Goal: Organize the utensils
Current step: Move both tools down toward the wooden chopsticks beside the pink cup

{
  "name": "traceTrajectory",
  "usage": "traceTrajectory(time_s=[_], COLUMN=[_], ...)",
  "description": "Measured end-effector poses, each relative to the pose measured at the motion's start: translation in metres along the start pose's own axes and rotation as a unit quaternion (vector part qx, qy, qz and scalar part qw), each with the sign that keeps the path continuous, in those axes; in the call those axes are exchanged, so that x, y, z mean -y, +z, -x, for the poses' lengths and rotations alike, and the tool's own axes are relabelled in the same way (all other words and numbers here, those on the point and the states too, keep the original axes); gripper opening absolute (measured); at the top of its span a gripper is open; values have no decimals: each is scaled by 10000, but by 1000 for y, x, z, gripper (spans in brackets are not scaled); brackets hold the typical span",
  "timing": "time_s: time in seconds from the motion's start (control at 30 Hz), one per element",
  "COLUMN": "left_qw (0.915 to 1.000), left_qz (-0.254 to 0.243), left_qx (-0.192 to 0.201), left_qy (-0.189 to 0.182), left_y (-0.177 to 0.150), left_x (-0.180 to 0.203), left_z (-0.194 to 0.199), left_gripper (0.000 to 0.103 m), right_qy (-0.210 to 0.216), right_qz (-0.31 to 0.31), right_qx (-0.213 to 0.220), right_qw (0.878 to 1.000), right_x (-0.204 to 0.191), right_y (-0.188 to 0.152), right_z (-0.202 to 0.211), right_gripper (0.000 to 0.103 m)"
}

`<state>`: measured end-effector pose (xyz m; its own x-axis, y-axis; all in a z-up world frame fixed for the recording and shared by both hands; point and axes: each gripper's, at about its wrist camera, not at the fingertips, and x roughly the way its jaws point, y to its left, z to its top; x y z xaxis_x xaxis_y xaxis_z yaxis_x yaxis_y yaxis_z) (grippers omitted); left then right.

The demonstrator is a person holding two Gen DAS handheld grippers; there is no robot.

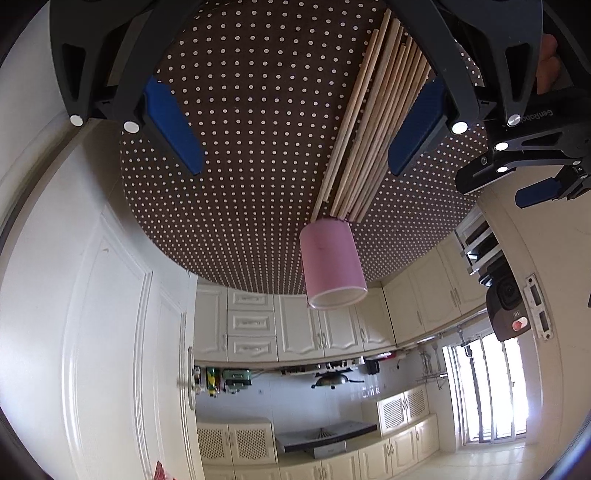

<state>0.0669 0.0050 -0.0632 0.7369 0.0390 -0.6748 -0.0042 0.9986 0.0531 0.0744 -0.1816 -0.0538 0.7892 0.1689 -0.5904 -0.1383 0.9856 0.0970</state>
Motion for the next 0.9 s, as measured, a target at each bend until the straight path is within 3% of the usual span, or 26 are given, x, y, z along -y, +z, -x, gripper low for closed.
traceTrajectory(time_s=[0.5, 0.9], left_qw=[9969, 9924], left_qz=[-57, 45], left_qx=[-778, -1233], left_qy=[84, -29], left_y=[-3, -6], left_x=[-3, -10], left_z=[-55, -93], left_gripper=[97, 97], right_qy=[-193, -329], right_qz=[-69, 199], right_qx=[-851, -1213], right_qw=[9962, 9919], right_x=[2, -5], right_y=[-3, -4], right_z=[-50, -80], right_gripper=[96, 96])
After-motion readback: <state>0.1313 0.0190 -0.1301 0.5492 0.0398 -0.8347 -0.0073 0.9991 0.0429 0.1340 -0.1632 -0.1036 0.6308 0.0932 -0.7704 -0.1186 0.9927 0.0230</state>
